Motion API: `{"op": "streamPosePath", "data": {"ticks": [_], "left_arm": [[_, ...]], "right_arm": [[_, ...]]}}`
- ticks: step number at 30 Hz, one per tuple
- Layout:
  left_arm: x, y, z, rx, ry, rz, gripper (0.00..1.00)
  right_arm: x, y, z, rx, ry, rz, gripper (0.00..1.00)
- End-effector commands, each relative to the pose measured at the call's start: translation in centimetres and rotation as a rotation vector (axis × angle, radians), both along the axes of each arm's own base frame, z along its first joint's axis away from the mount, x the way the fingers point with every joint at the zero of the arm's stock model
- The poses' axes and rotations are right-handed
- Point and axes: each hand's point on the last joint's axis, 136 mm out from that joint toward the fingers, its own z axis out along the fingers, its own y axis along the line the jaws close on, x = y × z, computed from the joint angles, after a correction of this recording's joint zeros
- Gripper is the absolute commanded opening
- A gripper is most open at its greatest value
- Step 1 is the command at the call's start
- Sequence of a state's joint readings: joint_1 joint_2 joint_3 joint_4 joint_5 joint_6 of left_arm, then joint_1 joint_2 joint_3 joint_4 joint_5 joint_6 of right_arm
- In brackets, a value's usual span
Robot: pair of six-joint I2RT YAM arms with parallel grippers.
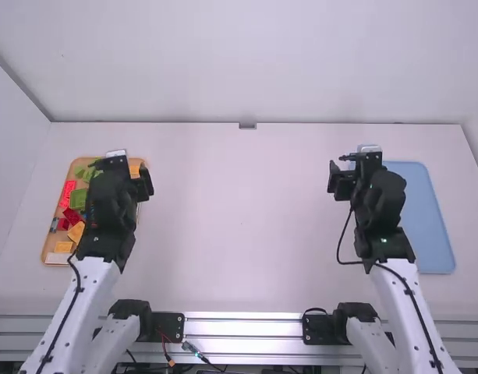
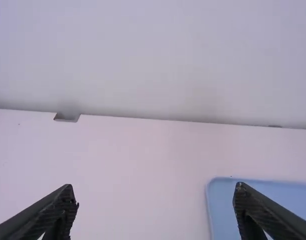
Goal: Assemble lego blocks to make yellow taxi
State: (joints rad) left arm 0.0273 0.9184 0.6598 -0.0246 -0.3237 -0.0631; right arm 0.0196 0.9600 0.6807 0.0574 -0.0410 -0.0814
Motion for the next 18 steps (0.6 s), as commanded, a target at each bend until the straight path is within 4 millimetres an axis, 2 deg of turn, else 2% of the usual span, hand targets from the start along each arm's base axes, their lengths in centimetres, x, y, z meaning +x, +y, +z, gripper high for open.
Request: {"op": "streamPosePath", "data": {"ticks": [1,3,5,11,12,13,14,15,18], "left_arm": [[0.0,3.5,1.2,-0.068,-0.002,0.167,0.85],[-0.2,5.7,0.2,-0.127,0.093,0.222,0.88],[-0.4,6.7,-0.4,-0.157,0.149,0.242,0.9],[-3.2,11.1,-3.8,-0.302,0.353,0.372,0.96],[-3.4,11.3,-4.1,-0.309,0.362,0.379,0.96],[-4.1,11.9,-4.6,-0.328,0.388,0.405,0.97],[-5.8,13.0,-5.7,-0.374,0.429,0.482,0.97],[-6.4,13.5,-6.1,-0.388,0.442,0.515,0.98],[-10.2,15.9,-8.7,-0.476,0.53,0.686,0.99]], "right_arm": [[1.1,0.4,1.7,-0.004,-0.025,0.013,0.85],[2.0,0.5,1.8,-0.007,-0.017,0.017,0.88],[2.4,0.5,1.9,-0.009,-0.013,0.019,0.9],[4.0,0.7,2.0,-0.013,-0.003,0.026,0.96],[4.0,0.7,2.0,-0.013,-0.002,0.026,0.96],[4.2,0.7,2.1,-0.014,-0.005,0.027,0.97],[4.5,0.8,2.2,-0.014,-0.006,0.028,0.98],[4.5,0.8,2.2,-0.015,-0.006,0.028,0.98],[4.9,0.8,2.5,-0.015,-0.02,0.029,0.99]]}}
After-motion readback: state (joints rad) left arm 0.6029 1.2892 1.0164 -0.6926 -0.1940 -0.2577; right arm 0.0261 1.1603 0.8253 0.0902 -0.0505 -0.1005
